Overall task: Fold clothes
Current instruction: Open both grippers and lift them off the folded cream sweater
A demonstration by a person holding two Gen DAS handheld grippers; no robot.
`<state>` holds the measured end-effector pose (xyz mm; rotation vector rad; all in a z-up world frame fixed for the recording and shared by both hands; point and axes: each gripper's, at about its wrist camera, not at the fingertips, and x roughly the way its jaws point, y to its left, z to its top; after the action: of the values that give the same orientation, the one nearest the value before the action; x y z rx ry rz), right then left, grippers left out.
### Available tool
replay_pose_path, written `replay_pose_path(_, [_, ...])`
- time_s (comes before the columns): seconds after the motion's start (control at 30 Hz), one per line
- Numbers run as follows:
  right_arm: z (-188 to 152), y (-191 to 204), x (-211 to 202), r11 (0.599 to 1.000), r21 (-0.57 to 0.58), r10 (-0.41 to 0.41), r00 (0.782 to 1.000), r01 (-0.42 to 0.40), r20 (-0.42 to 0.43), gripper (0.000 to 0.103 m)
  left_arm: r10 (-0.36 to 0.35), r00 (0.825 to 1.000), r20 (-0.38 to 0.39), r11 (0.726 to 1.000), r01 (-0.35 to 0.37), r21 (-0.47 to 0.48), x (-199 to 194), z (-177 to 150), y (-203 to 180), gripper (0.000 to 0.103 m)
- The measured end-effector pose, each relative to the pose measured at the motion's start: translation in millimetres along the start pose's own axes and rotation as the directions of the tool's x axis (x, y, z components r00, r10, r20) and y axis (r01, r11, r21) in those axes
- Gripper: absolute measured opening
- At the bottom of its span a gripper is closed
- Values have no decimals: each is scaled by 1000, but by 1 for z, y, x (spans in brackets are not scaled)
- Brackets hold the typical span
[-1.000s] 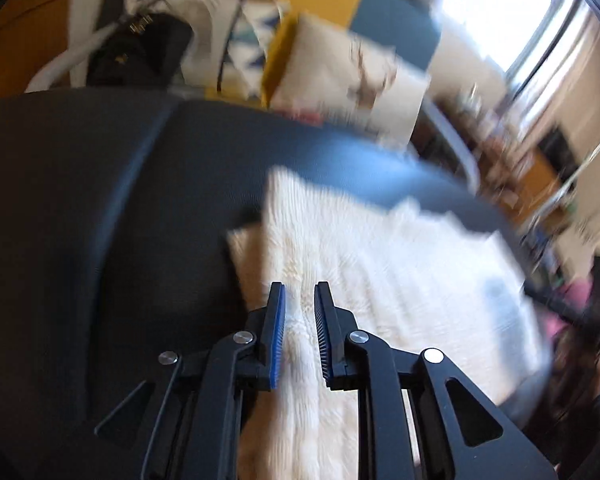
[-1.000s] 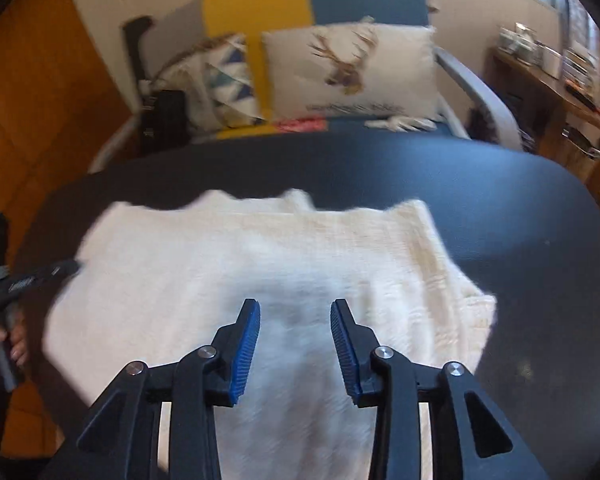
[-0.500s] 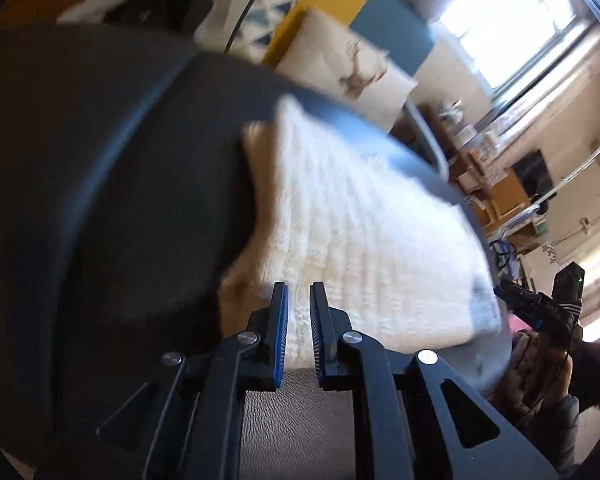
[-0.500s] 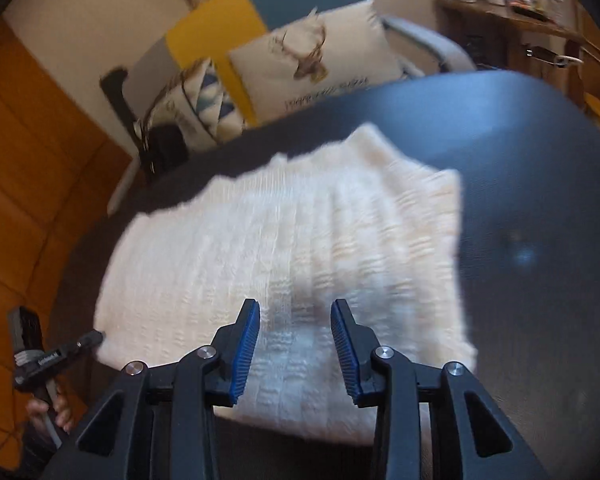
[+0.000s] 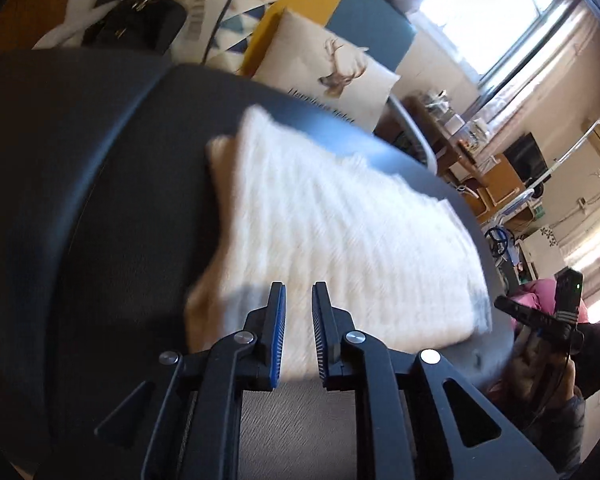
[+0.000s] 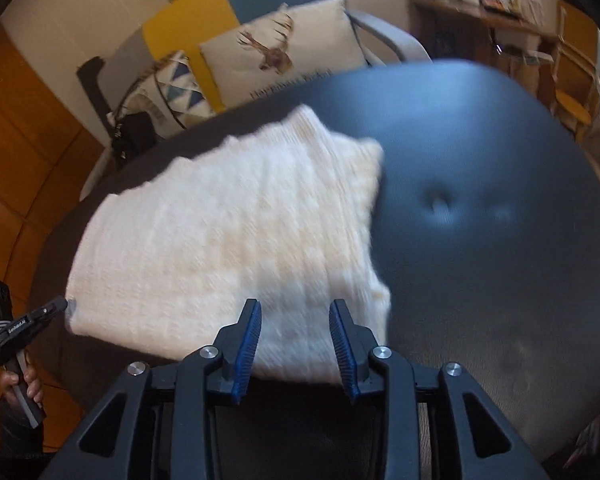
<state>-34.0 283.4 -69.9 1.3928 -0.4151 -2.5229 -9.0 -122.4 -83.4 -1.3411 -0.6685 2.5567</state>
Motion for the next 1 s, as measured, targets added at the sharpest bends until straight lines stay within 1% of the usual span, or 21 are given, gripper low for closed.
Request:
replay_pose_path(0.07, [12, 5, 11, 1000, 3, 6, 1000, -6, 2, 37, 47, 999, -21, 999, -46, 5, 18, 8, -2, 23])
replay_pose_path(0.1, [16, 5, 24, 999, 2, -32, 999, 32, -30, 37, 73, 997, -41, 997, -72, 9, 27, 10, -3, 23])
replay_pose_path(0.13, [15, 1, 39, 997, 4, -77, 993, 77, -87, 38, 105, 991, -78, 994, -104, 16, 37, 9, -1, 23])
replay_pose_path(0.17, [12, -5, 54, 992, 6, -121, 982, 123, -148, 38, 125, 987, -98, 992, -123, 26, 44, 9, -2, 23])
replay_pose_path(0.2, [13, -5, 55, 994, 7, -108, 983, 110, -147, 37, 124, 989, -77, 992, -121, 41, 43, 11, -8, 23])
replay_pose_path(0.23, [19, -1, 47, 996, 0, -89, 989, 90, -120, 38, 116, 992, -46, 992, -114, 56, 36, 16, -12, 23])
replay_pose_path(0.33, [51, 14, 28, 1000, -24, -20, 1000, 20, -23, 38, 36, 999, 29, 997, -38, 72, 25, 42, -22, 23])
replay_pose_path(0.4, [77, 23, 29, 999, -28, 43, 999, -43, 7, 38, 41, 999, 32, 995, -44, 85, 36, 62, -27, 23])
replay_pose_path(0.43, [90, 28, 36, 998, -37, 46, 999, -46, 9, 38, 62, 998, 21, 994, -63, 93, 48, 70, -27, 23])
replay_pose_path(0.5, [107, 24, 63, 1000, -22, -23, 999, 22, -44, 39, 135, 990, -39, 986, -131, 100, 73, 81, -25, 23])
replay_pose_path(0.53, [107, 15, 82, 998, -6, -67, 991, 66, -112, 39, 164, 984, -71, 983, -157, 100, 84, 83, -22, 23])
replay_pose_path(0.57, [105, 5, 101, 993, 7, -111, 976, 114, -185, 39, 159, 983, -86, 984, -151, 93, 89, 83, -16, 23])
replay_pose_path(0.6, [104, -1, 105, 994, 16, -102, 975, 108, -198, 39, 154, 983, -101, 986, -146, 87, 94, 82, -9, 23])
replay_pose_path(0.63, [102, -5, 105, 996, 26, -81, 977, 88, -197, 39, 148, 983, -110, 987, -140, 82, 96, 83, -6, 23])
replay_pose_path(0.7, [114, -2, 91, 997, 49, -45, 987, 53, -153, 39, 129, 988, -91, 989, -122, 78, 87, 91, -10, 23])
replay_pose_path(0.77, [132, 8, 83, 999, 29, -15, 996, 18, -90, 39, 75, 996, -43, 994, -71, 80, 85, 106, -19, 23])
replay_pose_path(0.83, [150, 17, 91, 1000, 8, 9, 998, -8, -68, 39, 74, 997, -32, 991, -70, 110, 93, 120, -29, 23])
replay_pose_path(0.87, [157, 19, 100, 1000, -1, 3, 997, -3, -80, 39, 112, 993, -39, 986, -106, 129, 104, 126, -31, 23])
replay_pose_path(0.9, [160, 18, 114, 1000, -7, -28, 993, 27, -115, 39, 140, 989, -51, 981, -132, 141, 113, 129, -31, 23])
replay_pose_path(0.97, [160, 9, 141, 990, -18, -139, 970, 138, -198, 38, 156, 983, -97, 981, -142, 135, 127, 125, -22, 23])
replay_pose_path(1.0, [160, 7, 144, 990, -15, -140, 971, 140, -196, 38, 163, 979, -120, 980, -147, 132, 134, 123, -18, 23])
